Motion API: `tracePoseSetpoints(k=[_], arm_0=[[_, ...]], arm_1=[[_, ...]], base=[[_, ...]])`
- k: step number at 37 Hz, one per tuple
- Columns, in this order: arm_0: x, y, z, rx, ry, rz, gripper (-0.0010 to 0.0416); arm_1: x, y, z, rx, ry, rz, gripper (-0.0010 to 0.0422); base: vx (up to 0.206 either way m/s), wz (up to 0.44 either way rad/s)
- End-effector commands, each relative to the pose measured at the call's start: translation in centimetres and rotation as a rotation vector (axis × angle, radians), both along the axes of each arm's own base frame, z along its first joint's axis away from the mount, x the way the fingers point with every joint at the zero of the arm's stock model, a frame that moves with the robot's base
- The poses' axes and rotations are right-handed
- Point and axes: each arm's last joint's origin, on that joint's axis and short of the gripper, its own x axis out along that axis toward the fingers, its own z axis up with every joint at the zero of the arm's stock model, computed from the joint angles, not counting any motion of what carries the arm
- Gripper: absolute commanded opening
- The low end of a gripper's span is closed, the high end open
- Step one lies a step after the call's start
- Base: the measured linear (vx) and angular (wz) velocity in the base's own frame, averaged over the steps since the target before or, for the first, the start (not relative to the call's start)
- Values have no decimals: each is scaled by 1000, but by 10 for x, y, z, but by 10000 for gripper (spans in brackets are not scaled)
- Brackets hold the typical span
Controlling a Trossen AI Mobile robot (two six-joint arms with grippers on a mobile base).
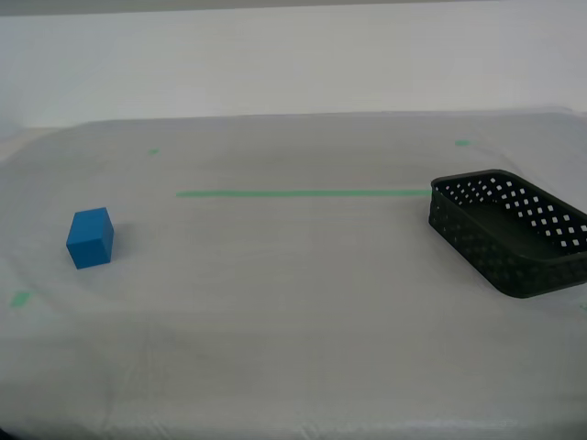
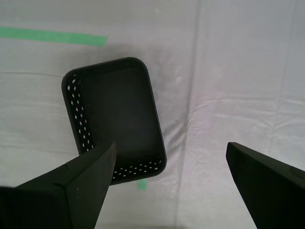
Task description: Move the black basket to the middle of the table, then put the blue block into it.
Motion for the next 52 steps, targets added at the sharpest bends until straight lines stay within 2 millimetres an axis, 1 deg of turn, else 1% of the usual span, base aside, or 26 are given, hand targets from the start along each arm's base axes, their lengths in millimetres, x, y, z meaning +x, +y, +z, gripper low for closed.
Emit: tracePoseSetpoints(k=[1,9,13,16,31,52], arm_0=[[8,1,-9,3,39,7,352],[25,2,-28,-8,83,41,394],[34,3,-35,-20,57,97,395],[37,3,-42,-21,49,106,390],[31,3,-85,-33,72,163,387],[23,3,-131,-33,31,159,387]], arm_1=[[0,0,1,1,-6,1,0],[0,0,1,1,-6,1,0],[0,0,1,1,-6,1,0],[0,0,1,1,-6,1,0],[0,0,1,1,-6,1,0],[0,0,1,1,-6,1,0]], base=[[0,0],[0,0],[0,0],[0,0],[0,0],[0,0]])
